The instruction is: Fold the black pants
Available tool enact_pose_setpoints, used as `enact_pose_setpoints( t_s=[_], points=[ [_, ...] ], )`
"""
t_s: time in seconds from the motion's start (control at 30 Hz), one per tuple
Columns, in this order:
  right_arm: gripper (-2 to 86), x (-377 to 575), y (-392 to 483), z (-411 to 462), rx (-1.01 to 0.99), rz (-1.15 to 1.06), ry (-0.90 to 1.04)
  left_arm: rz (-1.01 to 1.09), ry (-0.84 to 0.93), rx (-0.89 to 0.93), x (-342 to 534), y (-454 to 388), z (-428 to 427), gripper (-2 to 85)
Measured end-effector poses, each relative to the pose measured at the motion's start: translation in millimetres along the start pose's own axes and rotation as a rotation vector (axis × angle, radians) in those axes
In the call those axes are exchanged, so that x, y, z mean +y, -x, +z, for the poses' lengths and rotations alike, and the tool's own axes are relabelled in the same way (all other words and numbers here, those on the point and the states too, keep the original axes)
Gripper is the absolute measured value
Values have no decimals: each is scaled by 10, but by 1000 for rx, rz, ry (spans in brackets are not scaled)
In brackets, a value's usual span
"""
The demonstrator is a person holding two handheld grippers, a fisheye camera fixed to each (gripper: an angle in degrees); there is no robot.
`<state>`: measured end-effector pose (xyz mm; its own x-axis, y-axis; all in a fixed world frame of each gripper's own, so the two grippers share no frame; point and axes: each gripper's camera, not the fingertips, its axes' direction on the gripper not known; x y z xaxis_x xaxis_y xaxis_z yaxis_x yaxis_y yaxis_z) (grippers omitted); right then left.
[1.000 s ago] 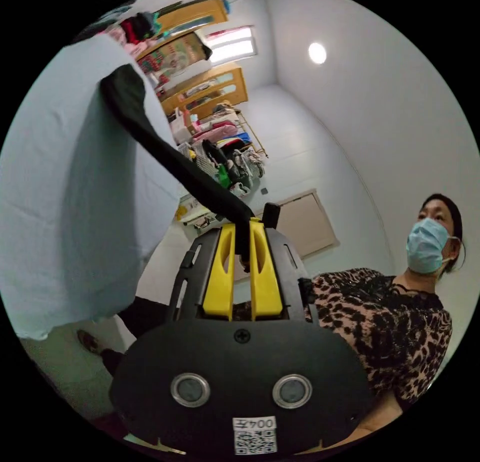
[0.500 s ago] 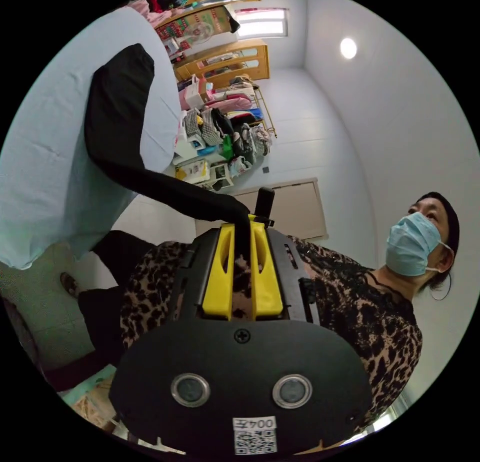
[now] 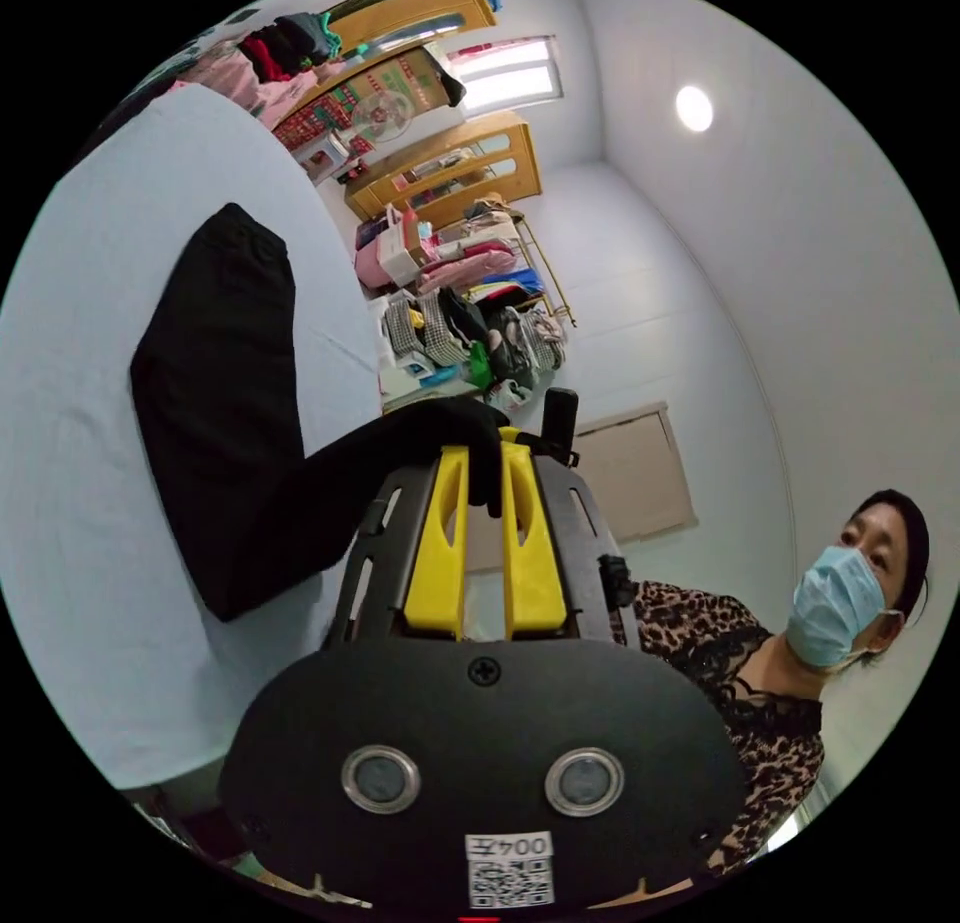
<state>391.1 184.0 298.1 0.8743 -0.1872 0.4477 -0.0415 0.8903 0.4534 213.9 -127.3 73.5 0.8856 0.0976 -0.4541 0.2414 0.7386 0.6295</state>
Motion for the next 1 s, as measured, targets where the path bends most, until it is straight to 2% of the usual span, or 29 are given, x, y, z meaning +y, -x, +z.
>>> enact_pose_setpoints(
  t_s=[0.23,0.6,0.83,0.93,1.0],
  points=[
    [50,-1113,-767,-152,17,120,74,-135,-20,-106,-1120,755,275,51],
    [65,-2040,-2084,-166,-45,393,125,-391,-85,-122,-1874,1939,716,58],
    [132,-2204,-2015,-545,136,367,-30,-360,-235,-93,-1915,2098,621,48],
    [134,-2110,-1633,-563,186,265,6,-255,-198,-155,-1741,1955,528,50],
    [122,-1863,-1262,-382,247,196,112,-187,-151,-212,-1538,1867,469,53]
  ],
)
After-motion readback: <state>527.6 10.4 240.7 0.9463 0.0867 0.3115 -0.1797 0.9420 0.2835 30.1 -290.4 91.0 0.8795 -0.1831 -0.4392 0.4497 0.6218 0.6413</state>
